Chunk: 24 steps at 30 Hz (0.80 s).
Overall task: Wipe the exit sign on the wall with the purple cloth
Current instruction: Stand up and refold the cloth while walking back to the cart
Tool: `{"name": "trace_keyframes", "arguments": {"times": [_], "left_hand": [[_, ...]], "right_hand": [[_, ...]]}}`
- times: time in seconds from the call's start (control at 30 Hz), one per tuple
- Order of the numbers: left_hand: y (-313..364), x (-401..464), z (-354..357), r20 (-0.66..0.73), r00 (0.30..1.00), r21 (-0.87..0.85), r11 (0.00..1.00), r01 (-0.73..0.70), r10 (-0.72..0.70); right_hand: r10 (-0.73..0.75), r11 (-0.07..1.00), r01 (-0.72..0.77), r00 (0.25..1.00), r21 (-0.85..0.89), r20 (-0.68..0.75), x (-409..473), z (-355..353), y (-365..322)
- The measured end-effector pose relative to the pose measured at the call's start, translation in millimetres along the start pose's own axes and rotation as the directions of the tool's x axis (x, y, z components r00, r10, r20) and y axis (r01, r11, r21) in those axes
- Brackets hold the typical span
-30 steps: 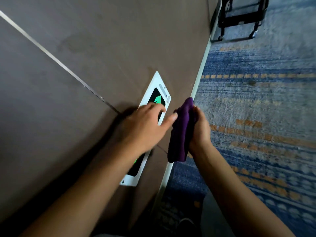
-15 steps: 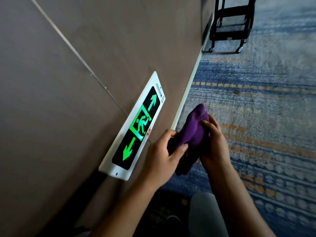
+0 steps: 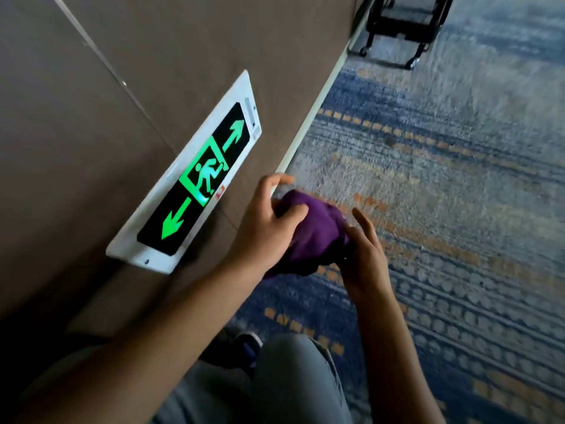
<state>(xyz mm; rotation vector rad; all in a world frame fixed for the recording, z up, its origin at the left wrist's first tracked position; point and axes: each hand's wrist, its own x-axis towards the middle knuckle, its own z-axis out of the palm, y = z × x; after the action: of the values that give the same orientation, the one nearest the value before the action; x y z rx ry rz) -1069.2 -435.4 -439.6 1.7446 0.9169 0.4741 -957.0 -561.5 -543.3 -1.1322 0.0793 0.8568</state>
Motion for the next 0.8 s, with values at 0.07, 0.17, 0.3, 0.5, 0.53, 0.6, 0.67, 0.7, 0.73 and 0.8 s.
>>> {"name": "trace_keyframes", "arguments": {"times": [0.07, 0.17, 0.3, 0.5, 0.53, 0.6, 0.67, 0.7, 0.73, 0.8], "left_hand": [[15, 5, 18, 0.010, 0.996, 0.037, 0.996, -0.087, 0.087], [35, 4, 39, 0.054, 0.996, -0.028, 0.997, -0.074, 0.075], [60, -17, 44, 0.171, 0.985, -0.088, 0.996, -0.011, 0.026], [115, -77, 27, 0.355, 0.932, -0.239, 0.957, 0.167, -0.074], [128, -86, 24, 0.380, 0.921, -0.260, 0.946, 0.193, -0.084], [160, -105, 16, 0.430, 0.897, -0.301, 0.920, 0.249, -0.102], [191, -121, 8, 0.462, 0.880, -0.309, 0.909, 0.279, -0.113], [208, -128, 3, 0.474, 0.873, -0.309, 0.906, 0.291, -0.118], [226, -136, -2, 0.482, 0.868, -0.317, 0.899, 0.303, -0.122], [260, -148, -12, 0.488, 0.864, -0.346, 0.882, 0.320, -0.123]], "right_hand": [[0.042, 0.998, -0.041, 0.999, 0.057, -0.014, -16, -15, -4], [0.018, 0.999, -0.015, 0.996, 0.035, -0.083, -46, -32, -35], [-0.035, 0.996, 0.023, 0.989, -0.081, -0.144, -90, -55, -84], [-0.021, 0.964, -0.012, 0.992, -0.266, -0.123, -173, -72, -146], [-0.015, 0.961, -0.021, 0.992, -0.275, -0.126, -184, -71, -155], [0.001, 0.959, -0.037, 0.992, -0.283, -0.129, -211, -64, -175], [0.013, 0.959, -0.050, 0.991, -0.281, -0.132, -239, -57, -196], [0.017, 0.961, -0.055, 0.990, -0.272, -0.138, -253, -53, -209], [0.019, 0.964, -0.057, 0.989, -0.261, -0.144, -267, -48, -224], [0.033, 0.969, -0.066, 0.990, -0.240, -0.137, -292, -37, -249]]}}
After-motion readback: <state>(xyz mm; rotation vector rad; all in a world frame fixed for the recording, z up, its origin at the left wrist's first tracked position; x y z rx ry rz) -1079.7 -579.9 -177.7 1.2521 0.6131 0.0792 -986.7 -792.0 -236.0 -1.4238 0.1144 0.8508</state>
